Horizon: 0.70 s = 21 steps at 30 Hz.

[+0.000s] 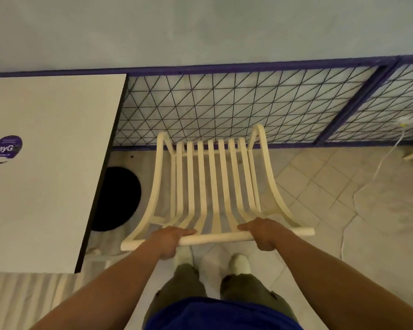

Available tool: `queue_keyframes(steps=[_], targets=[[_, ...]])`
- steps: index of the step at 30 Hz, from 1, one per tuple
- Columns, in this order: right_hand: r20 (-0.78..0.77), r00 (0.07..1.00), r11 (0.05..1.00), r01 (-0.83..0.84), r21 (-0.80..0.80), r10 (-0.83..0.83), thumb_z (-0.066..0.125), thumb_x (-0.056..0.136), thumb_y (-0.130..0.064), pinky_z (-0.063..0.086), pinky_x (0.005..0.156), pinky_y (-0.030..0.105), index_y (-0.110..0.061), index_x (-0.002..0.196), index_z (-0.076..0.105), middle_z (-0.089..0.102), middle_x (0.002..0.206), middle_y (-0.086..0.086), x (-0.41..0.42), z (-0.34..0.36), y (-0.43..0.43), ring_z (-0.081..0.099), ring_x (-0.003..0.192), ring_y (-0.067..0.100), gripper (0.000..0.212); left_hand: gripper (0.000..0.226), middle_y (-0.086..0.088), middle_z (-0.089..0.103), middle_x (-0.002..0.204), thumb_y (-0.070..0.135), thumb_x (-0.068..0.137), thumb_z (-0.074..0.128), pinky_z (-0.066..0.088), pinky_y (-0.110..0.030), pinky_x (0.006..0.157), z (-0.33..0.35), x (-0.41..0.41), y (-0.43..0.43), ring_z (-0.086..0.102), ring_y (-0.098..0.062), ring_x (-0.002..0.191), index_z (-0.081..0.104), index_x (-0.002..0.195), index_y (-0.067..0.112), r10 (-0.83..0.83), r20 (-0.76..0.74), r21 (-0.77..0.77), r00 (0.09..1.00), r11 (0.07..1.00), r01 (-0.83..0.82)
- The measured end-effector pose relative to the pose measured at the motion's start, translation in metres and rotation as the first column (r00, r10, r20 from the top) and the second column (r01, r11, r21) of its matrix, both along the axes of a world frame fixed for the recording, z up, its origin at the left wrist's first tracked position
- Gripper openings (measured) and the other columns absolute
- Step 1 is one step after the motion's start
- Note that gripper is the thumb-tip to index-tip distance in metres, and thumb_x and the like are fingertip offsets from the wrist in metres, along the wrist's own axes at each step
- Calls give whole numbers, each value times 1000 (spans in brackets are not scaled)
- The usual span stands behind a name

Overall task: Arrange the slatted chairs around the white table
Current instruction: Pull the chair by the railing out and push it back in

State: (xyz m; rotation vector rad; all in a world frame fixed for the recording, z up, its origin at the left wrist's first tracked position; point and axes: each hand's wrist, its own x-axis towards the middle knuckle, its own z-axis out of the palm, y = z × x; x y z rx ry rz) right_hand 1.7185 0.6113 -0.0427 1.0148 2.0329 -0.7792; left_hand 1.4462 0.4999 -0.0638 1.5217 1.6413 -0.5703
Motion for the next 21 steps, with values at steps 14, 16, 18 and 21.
queue_keyframes(steps=[14, 16, 18, 21], targets=[[42, 998, 995, 39, 96, -43, 60, 88, -28, 48, 99, 42, -48, 146, 33, 54, 136, -1, 8, -7, -2, 58, 112, 22, 67, 75, 3, 45, 151, 45, 86, 65, 45, -34, 99, -6, 9, 5, 53, -21, 124, 28, 151, 51, 127, 90, -68, 988, 990, -121], [36, 997, 995, 64, 80, -67, 59, 87, -33, 47, 99, 41, -49, 146, 32, 53, 137, -2, 8, -8, -2, 58, 113, 22, 66, 76, 2, 47, 148, 39, 87, 67, 47, -33, 99, -5, 9, 6, 55, -21, 121, 29, 152, 49, 139, 108, -90, 984, 988, -129], [35, 996, 995, 75, 69, -78, 60, 87, -29, 47, 99, 39, -49, 147, 31, 51, 140, -1, 8, -8, -2, 57, 114, 22, 69, 77, 0, 47, 146, 24, 91, 63, 49, -33, 95, -3, 10, 4, 57, -23, 118, 24, 154, 48, 93, 84, -79, 992, 993, -87], [26, 999, 996, 45, 78, -47, 61, 88, -16, 49, 96, 35, -50, 147, 30, 50, 139, 0, 11, -10, 2, 57, 111, 21, 75, 85, -2, 51, 142, 6, 91, 55, 52, -34, 87, -2, 13, 1, 60, -24, 113, 21, 153, 52, 39, 8, -44, 999, 998, -39]])
